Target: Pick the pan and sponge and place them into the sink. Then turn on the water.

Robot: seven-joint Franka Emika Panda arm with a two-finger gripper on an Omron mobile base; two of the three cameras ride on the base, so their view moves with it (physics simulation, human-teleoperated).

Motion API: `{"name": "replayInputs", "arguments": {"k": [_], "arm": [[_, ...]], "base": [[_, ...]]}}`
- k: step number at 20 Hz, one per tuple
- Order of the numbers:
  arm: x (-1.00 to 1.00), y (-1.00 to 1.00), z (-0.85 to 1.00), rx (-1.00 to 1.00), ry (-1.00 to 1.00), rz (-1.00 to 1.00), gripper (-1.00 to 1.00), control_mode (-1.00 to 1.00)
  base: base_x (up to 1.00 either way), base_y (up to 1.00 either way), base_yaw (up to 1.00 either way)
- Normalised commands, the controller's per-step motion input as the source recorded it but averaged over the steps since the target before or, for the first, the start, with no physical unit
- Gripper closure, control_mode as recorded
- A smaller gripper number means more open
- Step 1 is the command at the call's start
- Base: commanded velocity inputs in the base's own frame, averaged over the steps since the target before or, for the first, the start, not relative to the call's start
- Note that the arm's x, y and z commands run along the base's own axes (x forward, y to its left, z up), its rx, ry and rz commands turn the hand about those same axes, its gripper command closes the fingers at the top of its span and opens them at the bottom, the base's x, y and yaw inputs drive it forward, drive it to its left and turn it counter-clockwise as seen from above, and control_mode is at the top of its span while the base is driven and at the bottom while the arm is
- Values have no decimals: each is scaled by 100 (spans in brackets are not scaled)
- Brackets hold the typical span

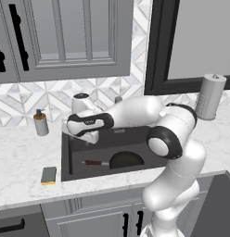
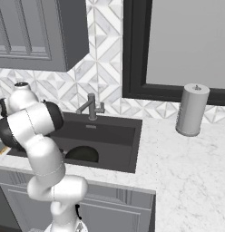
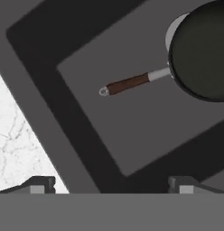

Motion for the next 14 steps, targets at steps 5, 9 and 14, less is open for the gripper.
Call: {"name": "replayInputs", "arguments": {"k": [5,9,14], "arm": [[-33,61,12,0,0,23,-100,-100],[-26,42,32,-7,8,25,-100,-100],[-17,29,0,-14,6,9,-100,-100]], "base": [[0,0,0],[0,0,0],[0,0,0]]}}
